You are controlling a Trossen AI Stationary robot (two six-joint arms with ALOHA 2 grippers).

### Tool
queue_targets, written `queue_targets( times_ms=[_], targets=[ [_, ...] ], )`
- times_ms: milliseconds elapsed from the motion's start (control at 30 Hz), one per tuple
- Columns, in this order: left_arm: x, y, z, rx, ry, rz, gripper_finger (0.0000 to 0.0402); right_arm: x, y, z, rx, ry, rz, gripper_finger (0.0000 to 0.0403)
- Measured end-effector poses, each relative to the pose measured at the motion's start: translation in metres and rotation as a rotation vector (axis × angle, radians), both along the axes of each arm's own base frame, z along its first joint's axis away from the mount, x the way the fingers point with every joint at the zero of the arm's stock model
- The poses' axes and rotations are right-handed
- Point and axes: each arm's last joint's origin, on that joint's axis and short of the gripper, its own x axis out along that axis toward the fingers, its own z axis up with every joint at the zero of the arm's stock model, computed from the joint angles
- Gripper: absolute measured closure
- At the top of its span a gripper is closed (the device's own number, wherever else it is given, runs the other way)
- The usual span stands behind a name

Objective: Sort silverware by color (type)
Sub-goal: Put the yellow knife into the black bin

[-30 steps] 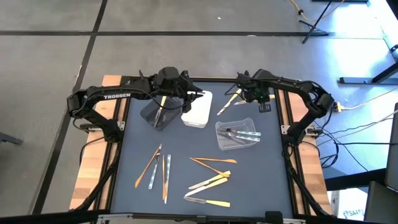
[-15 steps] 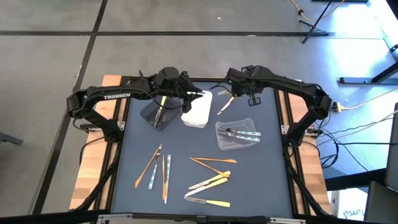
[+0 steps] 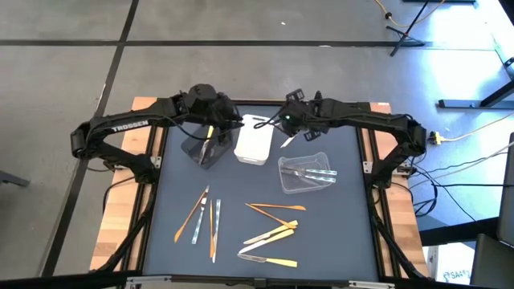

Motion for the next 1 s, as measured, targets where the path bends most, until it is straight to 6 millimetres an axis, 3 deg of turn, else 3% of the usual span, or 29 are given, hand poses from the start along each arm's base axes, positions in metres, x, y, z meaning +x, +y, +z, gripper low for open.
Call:
queue_targets(
  times_ms=[533, 833, 1000],
  targets=[
    [0.002, 0.0, 0.005, -0.168, -0.099, 0.085, 0.0304, 0.04, 0.056, 0.02, -0.177, -0.182, 0.363, 0.0364],
    [0.011, -0.011, 0.015, -0.272, -0.235, 0.064, 0.0304, 0.046, 0.064, 0.025, -0.19, -0.225, 0.461, 0.0364],
    [0.018, -0.016, 0.01, -0.308, -0.235, 0.159, 0.0304, 0.048, 0.068, 0.026, -0.181, -0.255, 0.482, 0.0364]
  ],
)
